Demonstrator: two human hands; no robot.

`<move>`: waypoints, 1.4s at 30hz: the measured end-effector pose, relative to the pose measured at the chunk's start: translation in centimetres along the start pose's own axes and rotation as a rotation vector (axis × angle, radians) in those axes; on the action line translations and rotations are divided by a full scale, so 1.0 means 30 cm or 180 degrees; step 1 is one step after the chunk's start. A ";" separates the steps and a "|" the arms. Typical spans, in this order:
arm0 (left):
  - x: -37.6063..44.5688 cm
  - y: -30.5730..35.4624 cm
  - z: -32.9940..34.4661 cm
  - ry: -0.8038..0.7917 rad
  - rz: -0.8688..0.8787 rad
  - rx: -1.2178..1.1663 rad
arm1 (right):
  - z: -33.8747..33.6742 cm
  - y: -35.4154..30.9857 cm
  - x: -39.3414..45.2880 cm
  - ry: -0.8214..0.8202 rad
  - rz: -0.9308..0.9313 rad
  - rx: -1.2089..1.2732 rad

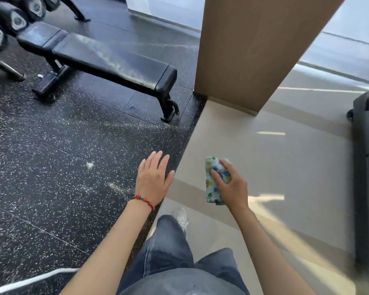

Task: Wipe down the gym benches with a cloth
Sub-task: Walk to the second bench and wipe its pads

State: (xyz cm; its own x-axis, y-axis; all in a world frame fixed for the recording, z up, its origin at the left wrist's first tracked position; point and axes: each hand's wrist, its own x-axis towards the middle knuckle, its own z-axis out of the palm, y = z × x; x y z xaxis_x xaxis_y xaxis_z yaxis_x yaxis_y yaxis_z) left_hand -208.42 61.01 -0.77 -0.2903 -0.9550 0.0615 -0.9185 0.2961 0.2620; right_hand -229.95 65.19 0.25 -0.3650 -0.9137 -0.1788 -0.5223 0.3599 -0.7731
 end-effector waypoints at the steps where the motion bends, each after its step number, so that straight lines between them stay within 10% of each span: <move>1: 0.053 -0.031 -0.011 0.0020 -0.0030 0.0021 | 0.021 -0.036 0.059 -0.0033 -0.0053 -0.0011; 28: 1.280 -0.701 -0.107 -0.0007 -0.1032 0.0150 | 0.579 -0.714 1.451 -0.1057 -0.0330 -0.0470; 42: 1.908 -1.105 -0.001 -0.0512 0.0232 -0.0119 | 0.900 -0.814 1.777 -0.0083 0.0884 0.0224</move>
State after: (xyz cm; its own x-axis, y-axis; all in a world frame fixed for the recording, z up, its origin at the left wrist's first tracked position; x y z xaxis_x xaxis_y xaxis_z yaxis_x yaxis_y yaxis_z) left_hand -194.57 -3.46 -5.90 -0.3977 -0.9146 -0.0726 -0.8837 0.3606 0.2983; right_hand -215.84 2.59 -6.83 -0.4662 -0.7869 -0.4043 -0.3499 0.5838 -0.7326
